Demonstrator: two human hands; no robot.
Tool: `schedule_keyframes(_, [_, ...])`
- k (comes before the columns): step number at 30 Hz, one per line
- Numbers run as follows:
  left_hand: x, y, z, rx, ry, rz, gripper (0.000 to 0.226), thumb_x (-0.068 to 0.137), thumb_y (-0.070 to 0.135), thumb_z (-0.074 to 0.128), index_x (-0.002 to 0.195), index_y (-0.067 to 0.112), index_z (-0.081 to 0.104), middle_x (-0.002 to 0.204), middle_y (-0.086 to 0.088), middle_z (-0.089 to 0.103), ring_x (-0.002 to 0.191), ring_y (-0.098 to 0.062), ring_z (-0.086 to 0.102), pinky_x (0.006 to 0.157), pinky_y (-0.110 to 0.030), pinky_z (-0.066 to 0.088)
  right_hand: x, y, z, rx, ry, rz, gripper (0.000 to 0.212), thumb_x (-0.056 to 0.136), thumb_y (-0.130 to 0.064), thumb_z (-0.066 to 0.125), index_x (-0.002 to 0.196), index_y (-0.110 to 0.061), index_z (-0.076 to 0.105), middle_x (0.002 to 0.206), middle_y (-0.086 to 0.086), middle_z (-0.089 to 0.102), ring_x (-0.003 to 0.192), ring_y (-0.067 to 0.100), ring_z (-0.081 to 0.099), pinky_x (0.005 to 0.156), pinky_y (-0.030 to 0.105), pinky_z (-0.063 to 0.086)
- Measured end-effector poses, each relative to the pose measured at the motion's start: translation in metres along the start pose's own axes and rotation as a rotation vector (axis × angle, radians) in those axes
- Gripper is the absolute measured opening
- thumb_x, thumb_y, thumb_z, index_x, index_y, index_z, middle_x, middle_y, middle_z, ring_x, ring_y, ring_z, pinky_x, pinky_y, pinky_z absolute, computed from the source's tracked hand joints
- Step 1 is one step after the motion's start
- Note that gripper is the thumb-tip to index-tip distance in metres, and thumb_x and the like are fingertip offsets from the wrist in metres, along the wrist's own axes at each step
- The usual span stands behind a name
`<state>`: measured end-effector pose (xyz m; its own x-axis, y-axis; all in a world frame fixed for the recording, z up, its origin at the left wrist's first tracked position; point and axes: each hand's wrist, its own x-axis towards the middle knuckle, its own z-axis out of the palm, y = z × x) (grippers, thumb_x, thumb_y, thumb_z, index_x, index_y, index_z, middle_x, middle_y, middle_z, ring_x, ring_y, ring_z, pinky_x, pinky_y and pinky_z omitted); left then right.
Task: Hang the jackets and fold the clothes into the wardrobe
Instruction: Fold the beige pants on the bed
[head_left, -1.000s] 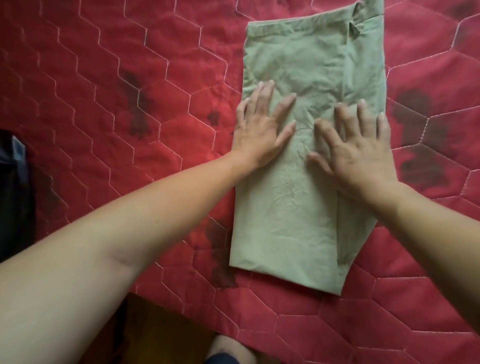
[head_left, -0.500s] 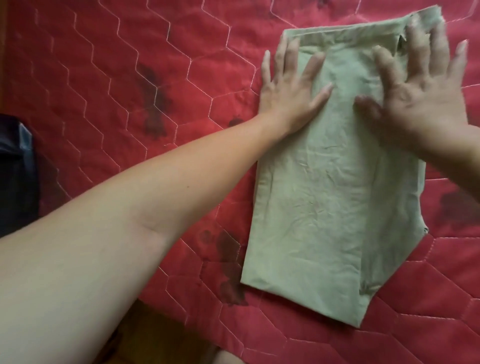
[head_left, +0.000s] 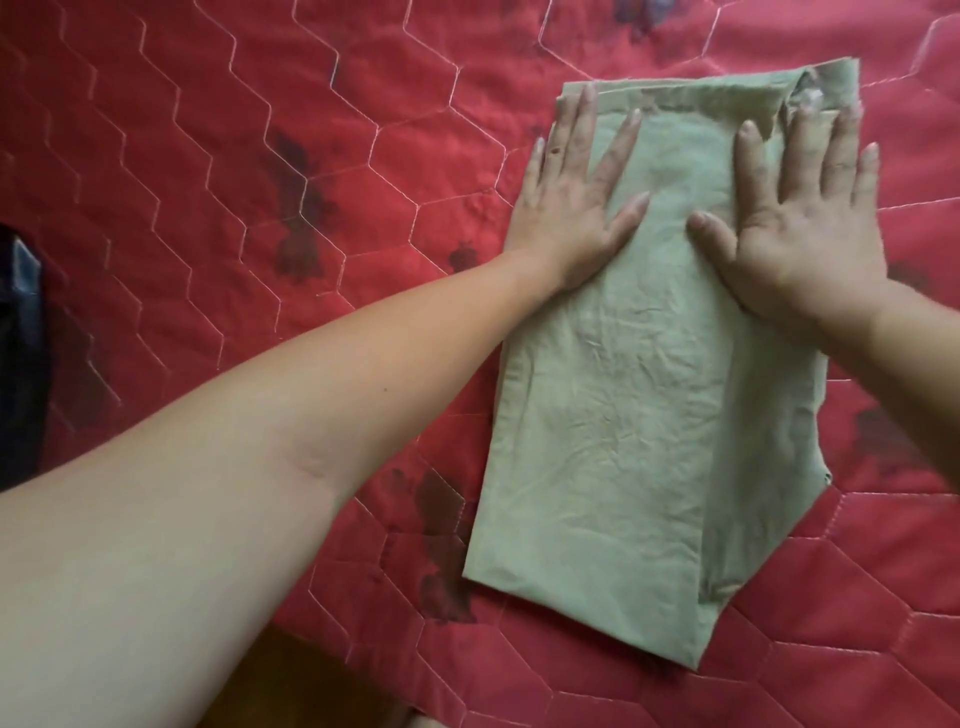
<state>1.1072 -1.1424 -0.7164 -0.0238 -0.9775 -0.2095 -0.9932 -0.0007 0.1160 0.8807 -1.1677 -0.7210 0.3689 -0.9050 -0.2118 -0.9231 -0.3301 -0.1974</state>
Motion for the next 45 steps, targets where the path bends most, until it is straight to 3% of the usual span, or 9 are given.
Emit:
schedule_keyframes(5, [-0.047, -0.009, 0.014, 0.01, -0.011, -0.023, 0.076, 0.098, 0.059, 0.03, 0.163, 0.026, 0.009, 0.169, -0.015, -0.004, 0.156, -0.032, -0.006, 0.126, -0.047, 0.004, -0.052, -0.016, 0.019, 0.042, 0.042, 0.041, 0.077, 0.102, -0.064, 0.024, 0.163, -0.021, 0.007, 0.166, 0.029, -0.004, 0.154, 0.047, -0.005, 0.123, 0.064, 0.0])
schedule_keyframes(14, [-0.147, -0.002, 0.045, 0.075, 0.01, 0.022, 0.069, 0.102, 0.05, 0.033, 0.162, 0.021, 0.017, 0.168, -0.019, 0.004, 0.154, -0.043, -0.002, 0.124, -0.053, 0.014, -0.142, -0.022, 0.044, -0.016, -0.035, -0.003, 0.078, 0.099, -0.068, 0.019, 0.164, -0.027, 0.005, 0.166, 0.029, -0.007, 0.155, 0.041, -0.01, 0.124, 0.063, 0.0])
schedule_keyframes(20, [-0.171, -0.005, 0.051, 0.072, -0.015, 0.024, 0.068, 0.103, 0.049, 0.031, 0.162, 0.021, 0.014, 0.169, -0.017, 0.003, 0.154, -0.043, -0.003, 0.124, -0.055, 0.012, -0.201, -0.042, 0.057, -0.038, -0.084, 0.04, 0.081, 0.098, -0.07, 0.016, 0.164, -0.024, 0.006, 0.168, 0.026, -0.007, 0.155, 0.042, -0.011, 0.122, 0.066, -0.001])
schedule_keyframes(25, [-0.172, -0.003, 0.052, 0.062, 0.012, 0.03, 0.066, 0.104, 0.047, 0.031, 0.162, 0.019, 0.016, 0.168, -0.018, 0.005, 0.154, -0.045, -0.001, 0.126, -0.052, 0.008, -0.257, -0.06, 0.072, 0.02, -0.132, 0.045, 0.085, 0.096, -0.073, 0.026, 0.164, -0.027, 0.004, 0.169, 0.019, -0.012, 0.153, 0.043, -0.019, 0.118, 0.068, -0.013])
schedule_keyframes(28, [-0.174, -0.004, 0.052, 0.064, 0.041, 0.015, 0.065, 0.105, 0.045, 0.03, 0.162, 0.017, 0.018, 0.168, -0.02, 0.005, 0.153, -0.047, 0.0, 0.124, -0.047, 0.002, -0.276, -0.071, 0.074, 0.077, -0.159, 0.069, 0.09, 0.093, -0.076, 0.032, 0.164, -0.028, 0.006, 0.169, 0.018, -0.011, 0.153, 0.042, -0.02, 0.12, 0.066, -0.012])
schedule_keyframes(34, [-0.179, 0.001, 0.061, 0.041, 0.084, -0.013, 0.063, 0.105, 0.044, 0.029, 0.161, 0.018, 0.018, 0.168, -0.019, 0.004, 0.153, -0.047, 0.001, 0.123, -0.046, 0.004, -0.278, -0.066, 0.06, 0.088, -0.348, 0.07, 0.095, 0.092, -0.078, 0.029, 0.158, -0.032, -0.022, 0.161, 0.013, -0.038, 0.144, 0.038, -0.041, 0.117, 0.063, -0.021])
schedule_keyframes(42, [-0.187, 0.003, 0.058, 0.011, 0.068, -0.018, 0.063, 0.104, 0.043, 0.031, 0.161, 0.018, 0.018, 0.168, -0.018, 0.004, 0.153, -0.046, 0.0, 0.123, -0.051, 0.01, -0.277, -0.066, 0.057, 0.088, -0.401, 0.068, 0.097, 0.091, -0.08, 0.028, 0.155, -0.032, -0.028, 0.158, 0.012, -0.044, 0.142, 0.039, -0.044, 0.115, 0.063, -0.024])
schedule_keyframes(45, [-0.219, 0.007, 0.065, 0.054, 0.025, 0.07, 0.066, 0.103, 0.044, 0.029, 0.162, 0.018, 0.015, 0.168, -0.02, 0.003, 0.154, -0.043, -0.002, 0.123, -0.057, 0.01, -0.279, -0.067, 0.057, 0.082, -0.394, 0.075, 0.098, 0.091, -0.08, 0.029, 0.154, -0.032, -0.029, 0.154, 0.011, -0.048, 0.142, 0.038, -0.044, 0.115, 0.062, -0.026])
